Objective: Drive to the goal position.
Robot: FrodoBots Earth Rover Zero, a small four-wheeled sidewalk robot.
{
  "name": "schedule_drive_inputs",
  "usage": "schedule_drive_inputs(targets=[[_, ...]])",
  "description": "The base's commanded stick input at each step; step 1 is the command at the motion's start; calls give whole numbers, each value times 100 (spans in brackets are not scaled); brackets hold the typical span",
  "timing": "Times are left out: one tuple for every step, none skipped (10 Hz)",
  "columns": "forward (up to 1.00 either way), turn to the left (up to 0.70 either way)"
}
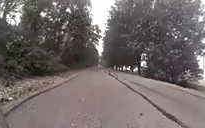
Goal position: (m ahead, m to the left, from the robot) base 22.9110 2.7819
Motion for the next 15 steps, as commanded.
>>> schedule_drive_inputs(targets=[[70,0],[70,0],[70,0],[70,0],[70,0],[70,0],[70,0],[70,0],[70,0],[70,0],[70,0],[70,0],[70,0],[70,0],[70,0]])
